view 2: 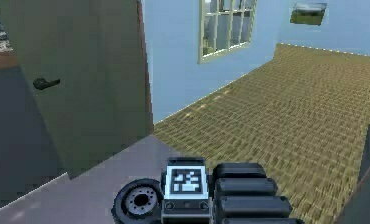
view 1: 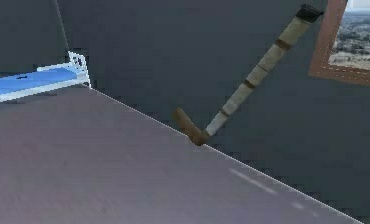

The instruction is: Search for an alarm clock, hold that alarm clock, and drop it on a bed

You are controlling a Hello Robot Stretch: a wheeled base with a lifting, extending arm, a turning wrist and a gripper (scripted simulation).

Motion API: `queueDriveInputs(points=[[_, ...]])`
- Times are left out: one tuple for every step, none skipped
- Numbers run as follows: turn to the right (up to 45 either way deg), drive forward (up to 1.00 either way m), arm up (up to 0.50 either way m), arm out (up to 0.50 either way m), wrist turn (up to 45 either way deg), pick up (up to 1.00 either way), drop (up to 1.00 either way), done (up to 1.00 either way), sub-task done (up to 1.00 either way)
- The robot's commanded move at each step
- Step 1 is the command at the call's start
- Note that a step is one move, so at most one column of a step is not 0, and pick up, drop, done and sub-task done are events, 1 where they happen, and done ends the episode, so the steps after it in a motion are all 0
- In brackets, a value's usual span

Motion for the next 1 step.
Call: queueDriveInputs(points=[[-6.0,0.00,0.00,0.00,0.0,0.00,0.00,0.00,0.00]])
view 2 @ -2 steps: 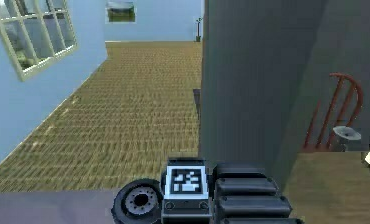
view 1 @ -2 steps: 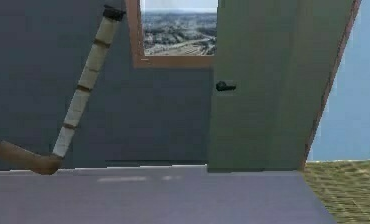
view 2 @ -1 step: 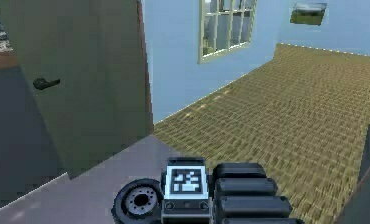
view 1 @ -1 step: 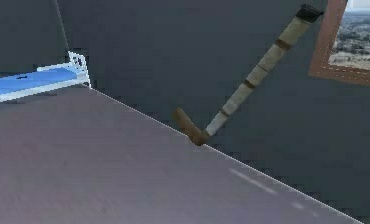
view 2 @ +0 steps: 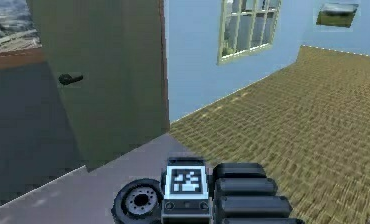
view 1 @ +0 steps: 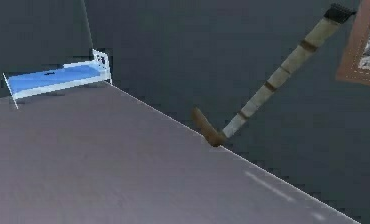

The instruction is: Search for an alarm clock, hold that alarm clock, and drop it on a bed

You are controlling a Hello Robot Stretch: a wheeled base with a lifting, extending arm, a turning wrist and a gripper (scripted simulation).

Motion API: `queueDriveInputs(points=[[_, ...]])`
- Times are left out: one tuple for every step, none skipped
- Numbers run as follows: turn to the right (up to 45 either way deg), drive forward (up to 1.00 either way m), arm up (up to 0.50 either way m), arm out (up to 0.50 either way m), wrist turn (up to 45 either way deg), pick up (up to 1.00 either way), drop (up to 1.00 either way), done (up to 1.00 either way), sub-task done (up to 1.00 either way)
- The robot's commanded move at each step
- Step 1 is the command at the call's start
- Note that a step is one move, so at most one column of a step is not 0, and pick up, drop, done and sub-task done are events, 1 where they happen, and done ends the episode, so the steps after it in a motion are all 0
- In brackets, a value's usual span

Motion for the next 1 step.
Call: queueDriveInputs(points=[[0.0,0.25,0.00,0.00,0.0,0.00,0.00,0.00,0.00]])
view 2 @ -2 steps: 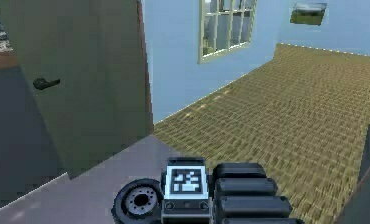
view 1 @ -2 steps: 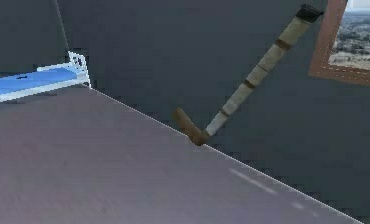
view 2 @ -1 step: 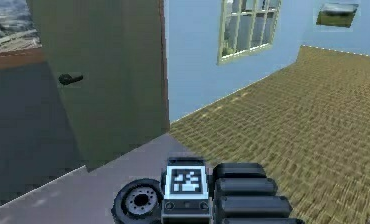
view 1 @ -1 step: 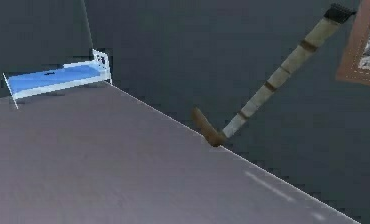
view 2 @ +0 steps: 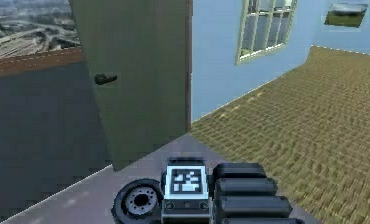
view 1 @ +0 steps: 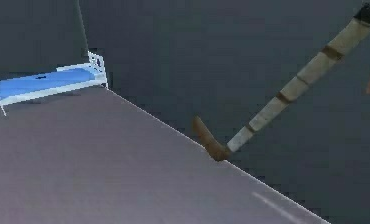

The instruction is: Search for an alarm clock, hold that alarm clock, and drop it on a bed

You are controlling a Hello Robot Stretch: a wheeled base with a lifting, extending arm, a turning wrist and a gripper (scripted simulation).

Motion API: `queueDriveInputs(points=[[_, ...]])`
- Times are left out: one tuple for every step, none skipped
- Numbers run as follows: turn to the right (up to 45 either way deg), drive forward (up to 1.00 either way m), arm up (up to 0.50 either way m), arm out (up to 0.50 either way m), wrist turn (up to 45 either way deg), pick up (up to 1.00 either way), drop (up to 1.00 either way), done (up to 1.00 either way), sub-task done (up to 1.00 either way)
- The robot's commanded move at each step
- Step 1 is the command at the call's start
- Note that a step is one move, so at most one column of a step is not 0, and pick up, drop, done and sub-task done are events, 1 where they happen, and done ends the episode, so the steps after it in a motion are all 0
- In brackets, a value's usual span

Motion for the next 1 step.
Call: queueDriveInputs(points=[[-36.0,0.00,0.00,0.00,0.0,0.00,0.00,0.00,0.00]])
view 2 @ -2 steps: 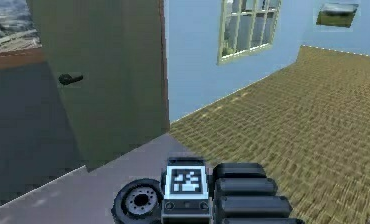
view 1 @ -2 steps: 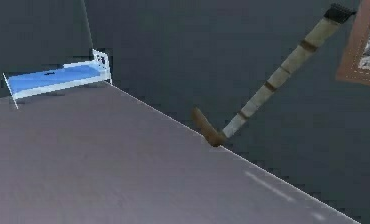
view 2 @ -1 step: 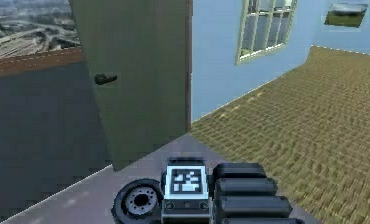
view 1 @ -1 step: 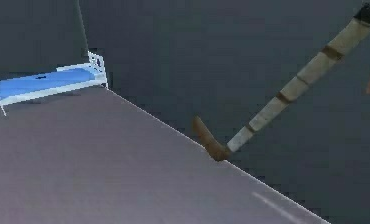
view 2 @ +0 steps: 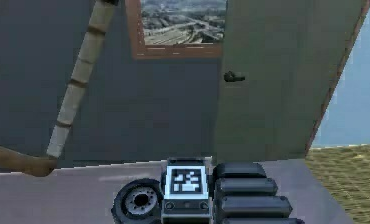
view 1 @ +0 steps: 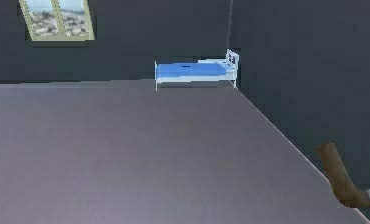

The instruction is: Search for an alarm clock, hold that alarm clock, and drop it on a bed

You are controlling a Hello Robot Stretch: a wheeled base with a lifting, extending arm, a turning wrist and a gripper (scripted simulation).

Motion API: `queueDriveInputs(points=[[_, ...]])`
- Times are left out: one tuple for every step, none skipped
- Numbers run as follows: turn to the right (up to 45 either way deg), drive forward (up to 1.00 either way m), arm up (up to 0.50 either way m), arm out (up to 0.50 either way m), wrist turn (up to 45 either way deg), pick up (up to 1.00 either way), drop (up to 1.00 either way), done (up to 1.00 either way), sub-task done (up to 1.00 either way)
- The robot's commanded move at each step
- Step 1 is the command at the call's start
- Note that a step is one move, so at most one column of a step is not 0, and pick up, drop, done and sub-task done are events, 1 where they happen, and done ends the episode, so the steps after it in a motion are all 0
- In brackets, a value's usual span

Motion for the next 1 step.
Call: queueDriveInputs(points=[[0.0,1.00,0.00,0.00,0.0,0.00,0.00,0.00,0.00]])
